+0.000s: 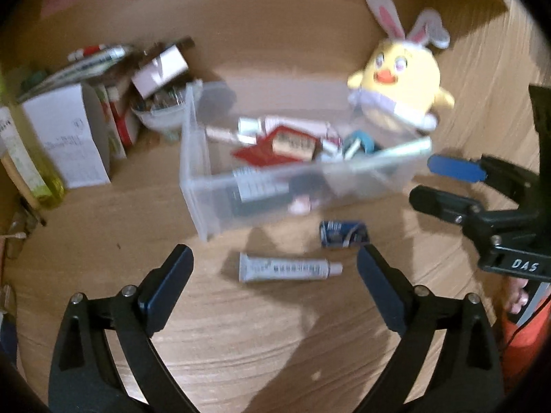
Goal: Organize objects
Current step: 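Withdraw both tools from the box toward the last items, then grasp the white ointment tube with left tool while right tool grasps the blue Max box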
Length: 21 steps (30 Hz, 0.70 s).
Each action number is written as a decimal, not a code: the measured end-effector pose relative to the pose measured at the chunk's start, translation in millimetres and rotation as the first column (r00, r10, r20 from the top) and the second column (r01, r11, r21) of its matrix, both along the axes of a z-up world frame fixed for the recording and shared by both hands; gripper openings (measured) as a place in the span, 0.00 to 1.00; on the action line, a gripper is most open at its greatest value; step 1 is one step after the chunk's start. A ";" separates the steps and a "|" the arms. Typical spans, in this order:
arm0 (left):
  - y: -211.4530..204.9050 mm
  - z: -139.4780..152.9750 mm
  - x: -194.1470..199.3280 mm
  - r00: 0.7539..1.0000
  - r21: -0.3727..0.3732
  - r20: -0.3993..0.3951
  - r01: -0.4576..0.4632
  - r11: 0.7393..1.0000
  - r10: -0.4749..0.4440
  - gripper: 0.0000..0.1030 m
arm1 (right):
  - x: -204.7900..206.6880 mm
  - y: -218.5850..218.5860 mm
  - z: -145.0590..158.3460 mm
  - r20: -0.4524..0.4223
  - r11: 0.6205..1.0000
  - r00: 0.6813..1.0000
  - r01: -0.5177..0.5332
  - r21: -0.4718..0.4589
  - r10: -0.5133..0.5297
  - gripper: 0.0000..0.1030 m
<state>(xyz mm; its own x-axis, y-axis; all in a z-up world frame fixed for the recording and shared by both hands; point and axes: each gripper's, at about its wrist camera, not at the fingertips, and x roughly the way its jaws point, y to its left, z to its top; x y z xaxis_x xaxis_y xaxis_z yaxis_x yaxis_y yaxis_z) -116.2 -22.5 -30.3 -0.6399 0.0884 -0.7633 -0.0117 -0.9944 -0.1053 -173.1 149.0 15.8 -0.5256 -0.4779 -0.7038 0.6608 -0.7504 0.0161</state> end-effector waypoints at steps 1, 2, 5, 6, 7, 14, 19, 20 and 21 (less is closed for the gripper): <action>1.8 -4.3 -0.9 1.000 -0.005 0.014 0.005 1.000 -0.005 0.94 | -0.1 -0.3 -4.1 0.010 1.000 1.000 -0.006 0.006 0.006 0.56; 3.8 -8.8 -2.2 1.000 -0.010 0.029 0.010 1.000 -0.010 0.94 | 0.0 -0.5 -8.5 0.021 1.000 1.000 -0.010 0.011 0.010 0.56; 9.0 -20.1 -6.2 0.997 -0.012 0.068 0.034 0.999 -0.033 0.94 | -1.8 -4.3 -24.6 0.058 0.999 0.998 -0.026 0.038 0.024 0.56; 11.2 -23.8 -8.1 0.996 -0.013 0.080 0.042 0.999 -0.041 0.94 | -2.6 -5.5 -27.7 0.067 0.999 0.997 -0.031 0.042 0.028 0.56; 13.2 -26.9 -10.6 0.995 -0.015 0.093 0.048 0.999 -0.047 0.94 | -4.0 -7.6 -32.4 0.081 0.998 0.996 -0.039 0.048 0.035 0.56; 18.2 -41.1 -26.9 0.986 -0.015 0.153 0.076 0.997 -0.072 0.94 | -20.5 -20.7 -53.9 0.149 0.994 0.988 -0.057 0.094 0.042 0.56; 15.3 -45.3 -30.6 0.986 -0.040 0.145 0.087 0.995 -0.081 0.94 | -26.4 -25.5 -61.6 0.181 0.991 0.982 -0.074 0.109 0.054 0.56; 14.8 -45.3 -30.0 0.987 -0.040 0.138 0.087 0.995 -0.081 0.93 | -26.7 -26.3 -62.4 0.183 0.991 0.981 -0.077 0.110 0.056 0.56; 13.8 -45.4 -29.3 0.988 -0.037 0.132 0.088 0.995 -0.082 0.91 | -27.0 -27.8 -63.3 0.187 0.990 0.981 -0.080 0.113 0.058 0.56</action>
